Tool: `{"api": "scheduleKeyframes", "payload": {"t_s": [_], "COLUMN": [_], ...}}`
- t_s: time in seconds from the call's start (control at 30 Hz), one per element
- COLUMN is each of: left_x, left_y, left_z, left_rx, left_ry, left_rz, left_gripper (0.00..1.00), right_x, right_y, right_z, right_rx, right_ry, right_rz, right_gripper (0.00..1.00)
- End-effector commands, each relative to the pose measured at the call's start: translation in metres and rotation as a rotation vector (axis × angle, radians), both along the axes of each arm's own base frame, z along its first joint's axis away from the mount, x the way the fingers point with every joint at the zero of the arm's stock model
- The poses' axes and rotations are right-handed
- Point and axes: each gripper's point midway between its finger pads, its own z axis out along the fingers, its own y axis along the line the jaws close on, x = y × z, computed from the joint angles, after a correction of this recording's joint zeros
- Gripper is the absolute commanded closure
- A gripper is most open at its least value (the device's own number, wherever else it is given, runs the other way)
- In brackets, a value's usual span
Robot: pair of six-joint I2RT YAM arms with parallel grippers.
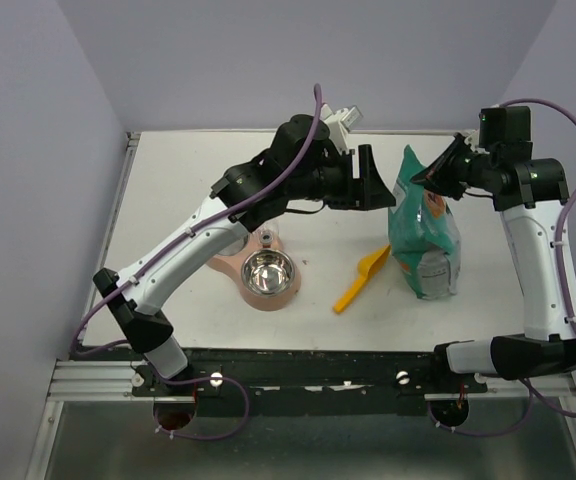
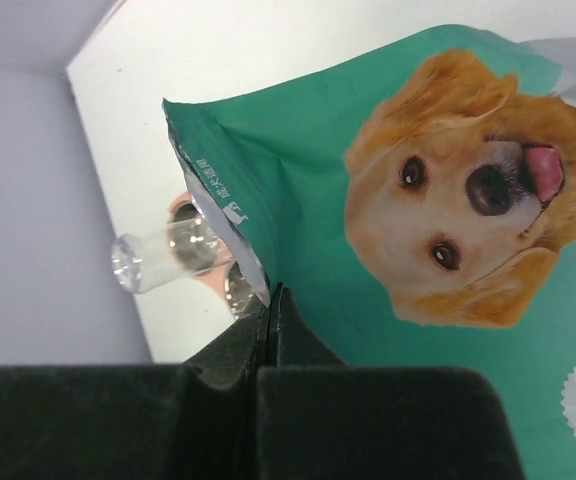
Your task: Serve the pet food
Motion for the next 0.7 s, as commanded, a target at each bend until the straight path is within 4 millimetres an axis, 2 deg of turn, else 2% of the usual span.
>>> {"api": "scheduleKeyframes", "payload": {"t_s": [0.0,0.07,0.13,0.27,0.33,0.4,0.6,0.67], "left_x": [-0.01,-0.01,-0.007,0.0,0.003,0.006,0.008,0.01], "left_y": [0.028,0.03,0.028,0.01,-0.002,-0.013,-0.04,-0.044], "left_z": [0.029,0.03,0.029,0.028,0.033,0.029,0.011,0.002], "left_rx": [-0.016,-0.014,-0.007,0.001,0.004,0.034,0.067,0.097], "left_ry": [-0.112,-0.127,-0.125,-0.104,-0.121,-0.139,-0.119,-0.136], "left_rz": [0.036,0.038,0.04,0.015,0.002,0.004,0.0,0.008], "left_gripper": [0.27,0.23,0.2,0.17,0.18,0.2,0.34,0.35], "right_x": [0.01,0.015,0.018,0.02,0.019,0.017,0.012,0.012], "right_y": [0.045,0.042,0.042,0.034,0.031,0.028,0.018,0.018], "right_z": [0.08,0.081,0.074,0.062,0.06,0.06,0.063,0.065], "right_rx": [0.298,0.287,0.287,0.233,0.187,0.155,0.08,0.082], "right_ry": [-0.238,-0.248,-0.237,-0.217,-0.218,-0.228,-0.248,-0.257], "right_rz": [0.1,0.083,0.08,0.047,0.066,0.074,0.073,0.075], "right_gripper": [0.99,0.99,0.99,0.99,0.99,0.99,0.99,0.99]}}
